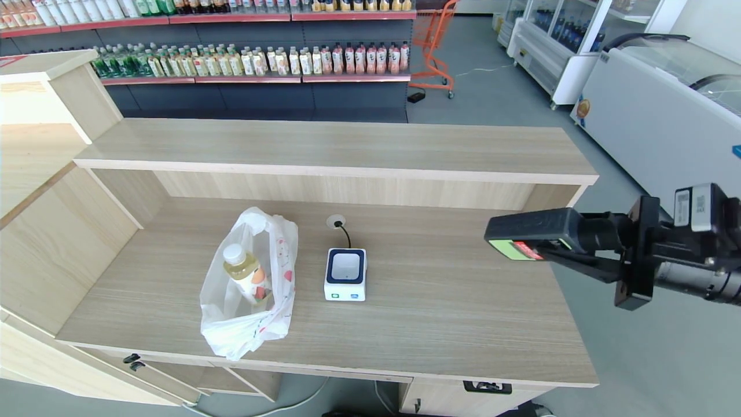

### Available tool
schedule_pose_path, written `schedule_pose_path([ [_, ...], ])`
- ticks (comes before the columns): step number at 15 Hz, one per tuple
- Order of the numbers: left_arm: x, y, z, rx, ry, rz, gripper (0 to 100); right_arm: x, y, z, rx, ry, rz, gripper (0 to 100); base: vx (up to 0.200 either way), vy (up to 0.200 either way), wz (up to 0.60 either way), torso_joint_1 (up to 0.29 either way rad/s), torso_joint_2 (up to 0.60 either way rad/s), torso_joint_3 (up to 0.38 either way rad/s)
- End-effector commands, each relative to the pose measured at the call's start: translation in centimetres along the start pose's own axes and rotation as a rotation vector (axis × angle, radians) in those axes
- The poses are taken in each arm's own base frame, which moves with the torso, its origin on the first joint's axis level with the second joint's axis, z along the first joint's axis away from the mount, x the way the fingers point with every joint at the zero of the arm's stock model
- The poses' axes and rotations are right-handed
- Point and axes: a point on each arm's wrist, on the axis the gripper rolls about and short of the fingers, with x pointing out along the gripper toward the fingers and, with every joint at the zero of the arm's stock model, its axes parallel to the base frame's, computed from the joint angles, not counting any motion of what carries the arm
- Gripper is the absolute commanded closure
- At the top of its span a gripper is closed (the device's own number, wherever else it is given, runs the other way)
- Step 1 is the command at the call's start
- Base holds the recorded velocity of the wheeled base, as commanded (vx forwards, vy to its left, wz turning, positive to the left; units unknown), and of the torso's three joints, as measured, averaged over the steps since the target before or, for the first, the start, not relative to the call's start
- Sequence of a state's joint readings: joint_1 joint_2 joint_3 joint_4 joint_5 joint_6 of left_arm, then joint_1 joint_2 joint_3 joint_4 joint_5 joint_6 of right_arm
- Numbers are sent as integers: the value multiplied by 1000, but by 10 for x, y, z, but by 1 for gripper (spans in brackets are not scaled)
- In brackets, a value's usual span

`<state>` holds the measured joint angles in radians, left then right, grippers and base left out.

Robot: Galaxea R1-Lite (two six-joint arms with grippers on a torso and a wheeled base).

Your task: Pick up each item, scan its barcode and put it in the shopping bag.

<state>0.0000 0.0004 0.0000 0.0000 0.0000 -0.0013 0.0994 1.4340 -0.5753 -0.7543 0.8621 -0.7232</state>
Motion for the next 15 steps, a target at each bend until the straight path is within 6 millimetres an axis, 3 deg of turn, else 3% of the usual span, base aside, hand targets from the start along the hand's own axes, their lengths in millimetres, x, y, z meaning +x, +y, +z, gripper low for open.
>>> schedule_pose_path([
  [1, 0, 0, 0, 0, 0, 0, 0, -31, -1, -17, 486, 152, -260, 100, 0, 0, 0, 0, 0, 0],
  [3, 0, 0, 0, 0, 0, 0, 0, -33, 9, -26, 944, 160, -377, 100, 0, 0, 0, 0, 0, 0],
  [6, 0, 0, 0, 0, 0, 0, 0, -29, 10, -34, 1230, 139, -397, 100, 0, 0, 0, 0, 0, 0],
  [8, 0, 0, 0, 0, 0, 0, 0, -25, 16, -35, 1300, 141, -376, 100, 0, 0, 0, 0, 0, 0],
  [15, 0, 0, 0, 1, 0, 0, 0, -28, 24, -32, 1304, 143, -365, 100, 0, 0, 0, 0, 0, 0],
])
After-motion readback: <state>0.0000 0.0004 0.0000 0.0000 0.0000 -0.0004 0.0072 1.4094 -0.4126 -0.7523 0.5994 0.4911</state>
